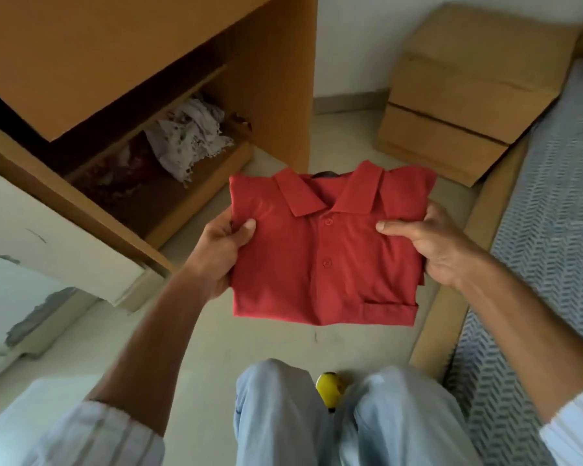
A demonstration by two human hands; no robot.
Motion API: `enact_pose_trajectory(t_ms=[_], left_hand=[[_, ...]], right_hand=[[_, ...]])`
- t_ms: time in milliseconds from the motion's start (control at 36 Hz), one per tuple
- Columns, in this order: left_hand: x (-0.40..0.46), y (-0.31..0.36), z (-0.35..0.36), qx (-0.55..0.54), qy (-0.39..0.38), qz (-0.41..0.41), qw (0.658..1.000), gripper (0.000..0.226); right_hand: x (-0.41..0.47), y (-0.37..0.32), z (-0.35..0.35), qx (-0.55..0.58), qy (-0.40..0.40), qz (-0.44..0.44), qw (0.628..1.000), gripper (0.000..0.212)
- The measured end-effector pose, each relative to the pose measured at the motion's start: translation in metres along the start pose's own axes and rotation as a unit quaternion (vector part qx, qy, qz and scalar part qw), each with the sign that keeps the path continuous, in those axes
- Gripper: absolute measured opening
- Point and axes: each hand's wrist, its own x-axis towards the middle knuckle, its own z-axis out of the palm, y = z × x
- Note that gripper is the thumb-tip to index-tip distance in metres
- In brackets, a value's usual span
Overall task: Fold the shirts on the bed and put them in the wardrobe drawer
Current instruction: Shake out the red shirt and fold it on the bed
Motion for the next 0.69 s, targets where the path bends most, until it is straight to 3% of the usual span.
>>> enact_pose_trajectory(t_ms=[167,389,583,694], left_hand=[[0.016,0.064,-0.008,0.007,0.009,-0.057,0.998,0.032],[-0.007,0.225,0.002,0.02,0.04,-0.104,0.994,0.03],[-0.041,0.37,0.021,0.027,0.075,-0.066,0.995,0.03],[-0.053,0.417,0.023,0.007,0.091,-0.046,0.995,0.03]], right_hand=[[0.026,-0.05,0.017,0.013,-0.015,0.074,0.997,0.045],[0.007,-0.21,0.024,0.023,-0.044,0.112,0.992,0.052],[-0.007,-0.357,0.033,0.022,-0.073,0.097,0.992,0.057],[-0.007,-0.408,0.042,0.008,-0.103,0.087,0.991,0.052]])
